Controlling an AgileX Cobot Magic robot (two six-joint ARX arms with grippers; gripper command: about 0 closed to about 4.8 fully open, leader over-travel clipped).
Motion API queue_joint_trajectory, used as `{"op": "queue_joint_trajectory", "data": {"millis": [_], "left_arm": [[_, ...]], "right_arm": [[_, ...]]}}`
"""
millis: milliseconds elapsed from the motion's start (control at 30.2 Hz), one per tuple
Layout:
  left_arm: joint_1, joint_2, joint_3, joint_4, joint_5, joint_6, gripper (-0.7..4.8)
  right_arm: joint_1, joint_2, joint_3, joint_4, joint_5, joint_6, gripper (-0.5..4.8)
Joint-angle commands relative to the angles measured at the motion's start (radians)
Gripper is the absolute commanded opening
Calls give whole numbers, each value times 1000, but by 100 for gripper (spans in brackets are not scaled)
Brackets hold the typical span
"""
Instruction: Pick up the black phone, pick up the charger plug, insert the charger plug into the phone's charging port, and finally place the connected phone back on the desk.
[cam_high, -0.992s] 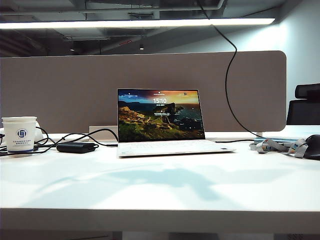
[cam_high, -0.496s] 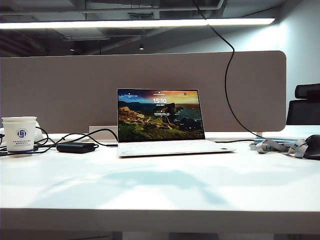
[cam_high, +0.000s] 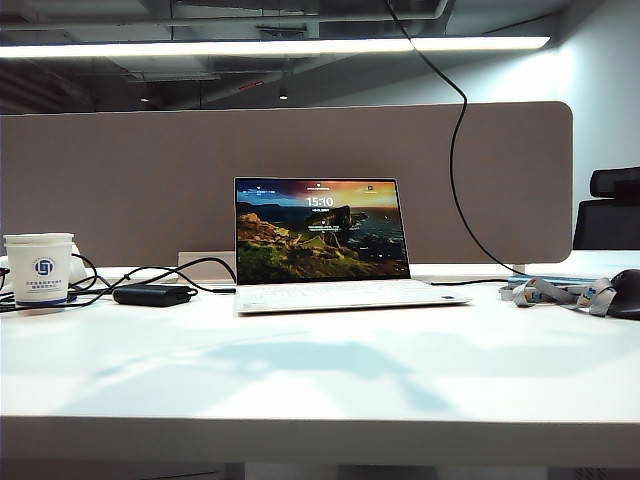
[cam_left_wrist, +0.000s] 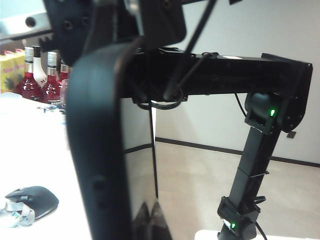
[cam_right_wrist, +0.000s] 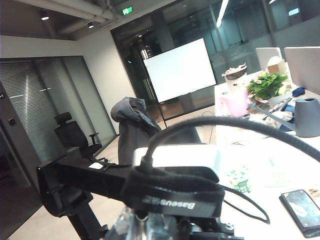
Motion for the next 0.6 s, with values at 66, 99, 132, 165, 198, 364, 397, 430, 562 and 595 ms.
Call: {"op": "queue_joint_trajectory", "data": {"millis": [66,99,132,165,198,364,397,430,562,595], "left_arm": [[-1,-8,9,26,8,-9,-6],[-1,-8,9,26,8,-11,-6],[-2,-8,9,26,8,-11,-6],[-8,-8,9,26,7,-11,-6],[-14,-8,10,26,8,-11,-6],[-25,-8,10,26,7,-11,-6],[-27,-8,11,26,5,-11,-6],[-27,-8,11,27,5,-11,-6],[-27,-8,11,26,4,-11,-6],[-27,-8,11,23,4,-11,-6]], "right_arm": [[0,-6,4,10,1,-11,-7],[0,-6,4,10,1,-11,-7],[0,-6,4,10,1,-11,-7],[0,-6,4,9,1,-11,-7],[2,-6,4,9,1,-11,-7],[13,-6,4,-14,0,-29,-7],[13,-6,4,-23,0,-29,-7],[13,-6,4,-32,0,-34,-7],[13,-7,4,-34,0,-37,-7],[13,-7,4,-33,0,-37,-7]]}}
